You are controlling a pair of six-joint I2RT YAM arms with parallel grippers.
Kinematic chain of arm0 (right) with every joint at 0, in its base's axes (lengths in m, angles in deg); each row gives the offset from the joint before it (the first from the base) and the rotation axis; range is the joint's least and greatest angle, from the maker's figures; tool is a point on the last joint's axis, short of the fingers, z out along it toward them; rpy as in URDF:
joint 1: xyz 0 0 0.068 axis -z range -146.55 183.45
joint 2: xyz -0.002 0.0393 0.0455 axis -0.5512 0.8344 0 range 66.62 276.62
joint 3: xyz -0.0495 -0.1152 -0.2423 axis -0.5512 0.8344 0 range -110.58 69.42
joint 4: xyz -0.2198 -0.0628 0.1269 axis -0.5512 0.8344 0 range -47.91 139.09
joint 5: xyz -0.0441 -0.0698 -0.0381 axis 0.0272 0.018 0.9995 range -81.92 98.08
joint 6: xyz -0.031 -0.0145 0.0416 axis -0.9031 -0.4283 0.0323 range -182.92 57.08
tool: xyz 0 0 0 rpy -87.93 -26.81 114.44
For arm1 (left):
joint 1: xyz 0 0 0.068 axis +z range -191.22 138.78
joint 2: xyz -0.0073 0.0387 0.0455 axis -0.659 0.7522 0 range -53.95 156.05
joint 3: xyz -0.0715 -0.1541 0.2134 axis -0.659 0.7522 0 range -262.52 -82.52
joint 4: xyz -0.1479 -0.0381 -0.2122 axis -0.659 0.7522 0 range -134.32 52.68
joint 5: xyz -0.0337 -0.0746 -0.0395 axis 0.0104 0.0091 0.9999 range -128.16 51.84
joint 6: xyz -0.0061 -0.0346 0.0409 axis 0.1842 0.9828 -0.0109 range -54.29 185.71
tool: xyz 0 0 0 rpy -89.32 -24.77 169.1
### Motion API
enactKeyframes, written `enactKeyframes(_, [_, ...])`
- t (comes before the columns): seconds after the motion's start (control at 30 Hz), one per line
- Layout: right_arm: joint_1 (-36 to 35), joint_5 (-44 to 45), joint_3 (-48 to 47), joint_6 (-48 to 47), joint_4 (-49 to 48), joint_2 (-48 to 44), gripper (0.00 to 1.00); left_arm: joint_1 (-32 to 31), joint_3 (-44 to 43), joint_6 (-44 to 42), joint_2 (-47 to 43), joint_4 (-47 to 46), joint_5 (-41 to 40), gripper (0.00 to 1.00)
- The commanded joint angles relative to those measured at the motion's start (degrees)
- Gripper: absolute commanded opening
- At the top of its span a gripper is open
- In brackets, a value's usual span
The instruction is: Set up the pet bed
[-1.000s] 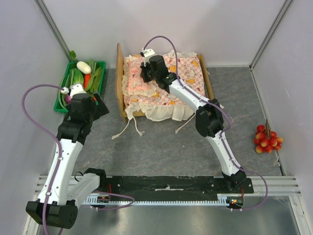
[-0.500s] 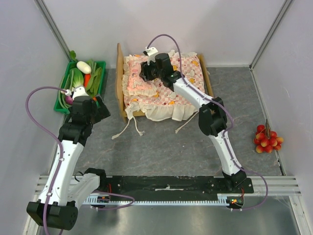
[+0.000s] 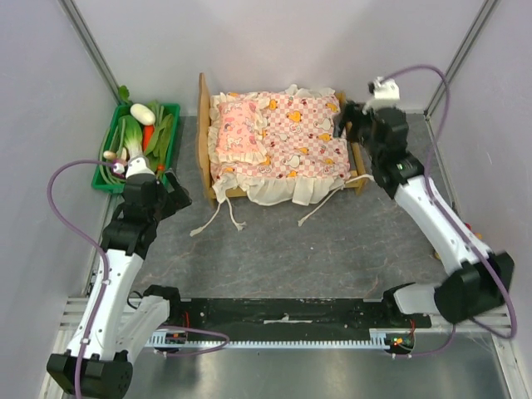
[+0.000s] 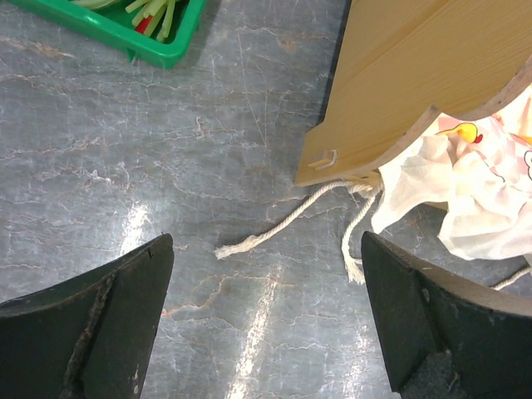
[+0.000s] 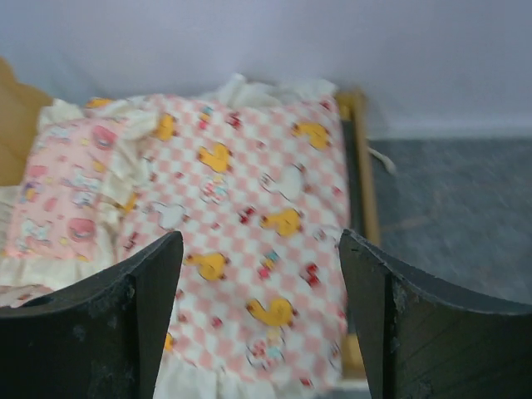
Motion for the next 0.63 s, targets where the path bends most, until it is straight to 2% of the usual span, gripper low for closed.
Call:
enactKeyframes(0.0, [0.33,15.78,18.1,4.91,1.77,-13.54,0.87,0.32,2.13,2.47,-4.45,-3.58,0.58,1.0])
enactKeyframes(0.2, [0.68,20.98,28.24,9.39,10.3,-27.28,0.97,0.32,3.46,2.99,-5.96,-5.08,-1.7,1.0])
enactKeyframes(0.37, [0.68,22.21,29.31,9.48,15.22,-30.73,0.98,0.32,3.37,3.17,-7.19,-3.94,-3.54,1.0])
enactKeyframes(0.6, [0.68,25.98,30.45,9.3,16.63,-31.61,0.98,0.32,4.25,2.12,-7.9,-3.94,-5.74,1.0])
